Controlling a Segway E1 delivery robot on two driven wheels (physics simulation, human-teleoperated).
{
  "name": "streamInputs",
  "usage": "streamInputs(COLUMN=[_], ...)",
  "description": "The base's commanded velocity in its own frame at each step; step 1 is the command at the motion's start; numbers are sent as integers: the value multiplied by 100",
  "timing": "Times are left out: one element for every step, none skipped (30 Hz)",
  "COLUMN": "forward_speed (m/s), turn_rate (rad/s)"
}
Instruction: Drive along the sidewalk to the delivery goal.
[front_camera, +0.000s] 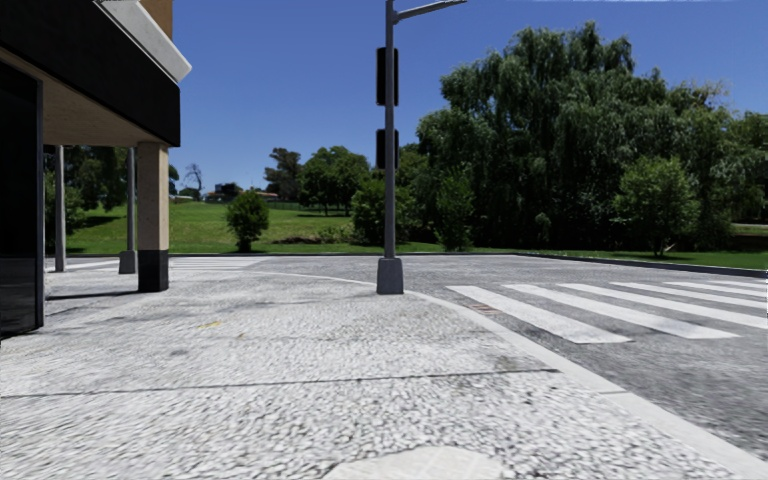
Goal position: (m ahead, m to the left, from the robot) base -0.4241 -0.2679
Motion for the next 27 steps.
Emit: streamInputs(forward_speed=[0, 0, 0, 0, 0, 0, 0, 0, 0, 0, 0, 0, 0, 0, 0, 0, 0, 0, 0, 0, 0, 0, 0, 0, 0, 0, 0], turn_rate=[0, 0, 0, 0, 0, 0, 0, 0, 0, 0, 0, 0, 0, 0, 0, 0, 0, 0, 0, 0, 0, 0, 0, 0, 0, 0, 0])
